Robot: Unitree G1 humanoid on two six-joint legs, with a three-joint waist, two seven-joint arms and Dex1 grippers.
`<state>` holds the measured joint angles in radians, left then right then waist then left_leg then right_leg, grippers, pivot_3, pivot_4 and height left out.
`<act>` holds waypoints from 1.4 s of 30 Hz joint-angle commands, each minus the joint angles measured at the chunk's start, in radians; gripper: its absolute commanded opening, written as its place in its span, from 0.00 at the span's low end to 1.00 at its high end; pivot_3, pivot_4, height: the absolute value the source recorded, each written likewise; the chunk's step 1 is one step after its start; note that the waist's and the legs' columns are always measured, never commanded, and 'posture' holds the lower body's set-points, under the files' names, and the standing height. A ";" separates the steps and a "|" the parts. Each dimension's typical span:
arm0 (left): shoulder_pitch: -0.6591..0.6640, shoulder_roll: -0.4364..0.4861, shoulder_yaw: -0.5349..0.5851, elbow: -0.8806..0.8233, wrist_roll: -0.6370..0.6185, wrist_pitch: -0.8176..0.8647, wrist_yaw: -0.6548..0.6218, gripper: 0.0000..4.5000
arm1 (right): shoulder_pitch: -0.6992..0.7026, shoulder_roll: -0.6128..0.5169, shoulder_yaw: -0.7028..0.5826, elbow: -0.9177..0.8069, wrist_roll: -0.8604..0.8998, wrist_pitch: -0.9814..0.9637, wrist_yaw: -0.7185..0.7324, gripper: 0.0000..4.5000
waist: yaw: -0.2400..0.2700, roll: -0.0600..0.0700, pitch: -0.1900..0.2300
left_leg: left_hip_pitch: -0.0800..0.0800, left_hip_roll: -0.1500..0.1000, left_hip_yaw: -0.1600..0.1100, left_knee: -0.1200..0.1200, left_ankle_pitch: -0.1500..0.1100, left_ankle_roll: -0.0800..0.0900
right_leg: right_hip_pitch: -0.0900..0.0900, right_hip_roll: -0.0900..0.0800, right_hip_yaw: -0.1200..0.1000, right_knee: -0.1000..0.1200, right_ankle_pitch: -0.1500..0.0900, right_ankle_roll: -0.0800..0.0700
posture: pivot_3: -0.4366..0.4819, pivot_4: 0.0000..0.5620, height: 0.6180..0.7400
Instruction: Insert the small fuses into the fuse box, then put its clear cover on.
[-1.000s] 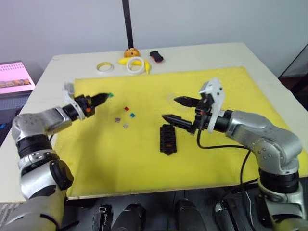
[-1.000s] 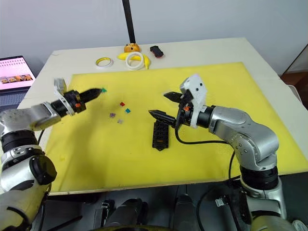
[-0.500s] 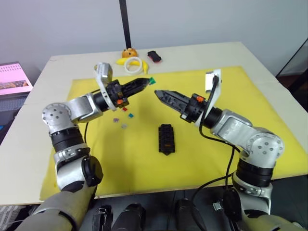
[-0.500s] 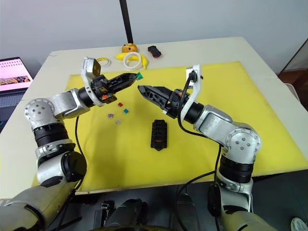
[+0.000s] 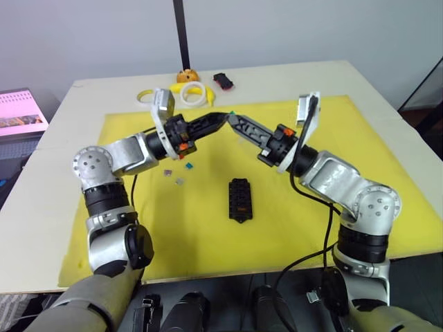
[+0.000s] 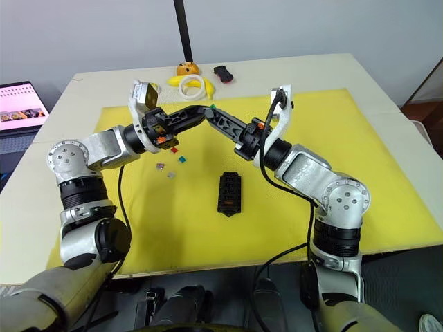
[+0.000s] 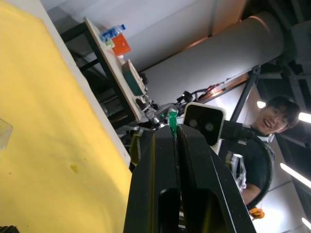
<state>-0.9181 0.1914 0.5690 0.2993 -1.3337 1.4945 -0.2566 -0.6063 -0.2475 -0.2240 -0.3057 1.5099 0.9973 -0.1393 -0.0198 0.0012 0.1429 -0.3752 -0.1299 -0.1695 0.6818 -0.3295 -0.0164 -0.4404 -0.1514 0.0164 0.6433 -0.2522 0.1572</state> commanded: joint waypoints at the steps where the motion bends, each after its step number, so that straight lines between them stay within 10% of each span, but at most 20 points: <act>1: -0.011 0.012 -0.006 -0.020 -0.047 -0.020 0.009 0.00 | -0.027 -0.014 0.012 -0.013 0.024 -0.029 0.011 0.66 | 0.000 0.000 0.000 | 0.000 0.000 0.000 0.000 0.000 0.000 | 0.000 0.000 0.000 0.000 0.000 0.000 | 0.48 0.27 1.00; 5: -0.008 0.019 -0.015 -0.014 -0.069 -0.023 0.022 0.00 | -0.024 -0.034 0.017 -0.018 0.039 -0.043 0.018 0.35 | 0.001 0.000 0.000 | 0.000 0.000 0.000 0.000 0.000 0.000 | 0.000 0.000 0.000 0.000 0.000 0.000 | 0.48 0.27 1.00; 18: 0.009 0.030 -0.067 -0.017 -0.111 -0.046 0.036 0.00 | -0.031 -0.067 0.040 -0.008 0.054 -0.084 0.017 0.35 | 0.002 0.000 0.000 | 0.000 0.000 0.000 0.000 0.000 0.000 | 0.000 0.000 0.000 0.000 0.000 0.000 | 0.48 0.27 1.00; 23: 0.006 0.036 -0.083 -0.004 -0.113 -0.067 0.035 0.00 | -0.030 -0.076 0.053 -0.009 0.057 -0.089 0.013 0.01 | 0.001 0.000 0.000 | 0.000 0.000 0.000 0.000 0.000 0.000 | 0.000 0.000 0.000 0.000 0.000 0.000 | 0.48 0.27 1.00; 29: 0.020 0.049 -0.103 -0.007 -0.112 -0.082 0.023 0.00 | -0.031 -0.091 0.042 -0.021 0.100 -0.106 0.006 0.01 | 0.001 0.000 0.000 | 0.000 0.000 0.000 0.000 0.000 0.000 | 0.000 0.000 0.000 0.000 0.000 0.000 | 0.48 0.27 1.00; 38: 0.143 0.395 -0.374 -0.284 0.130 -0.146 -0.420 0.88 | -0.018 -0.299 0.030 -0.090 0.272 -0.041 0.043 0.00 | 0.000 0.000 0.000 | 0.000 0.000 0.002 -0.001 0.000 0.000 | -0.002 0.001 0.002 0.000 0.000 0.000 | 0.48 0.27 1.00; 42: 0.251 0.590 -0.605 -0.498 0.367 -0.415 -0.768 0.88 | 0.008 -0.481 0.072 -0.156 0.188 0.064 0.208 0.00 | 0.008 0.001 0.000 | 0.000 0.000 0.002 -0.002 0.000 0.000 | 0.001 0.001 0.001 -0.008 0.000 0.000 | 0.48 0.27 1.00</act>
<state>-0.6850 0.7527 0.0453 -0.1181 -1.0595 1.1940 -0.8926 -0.6021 -0.6986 -0.1642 -0.4027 1.7268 1.0274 -0.0059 -0.0118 0.0020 0.1433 -0.3750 -0.1295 -0.1679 0.6797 -0.3296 -0.0162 -0.4386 -0.1506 0.0172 0.6340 -0.2523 0.1571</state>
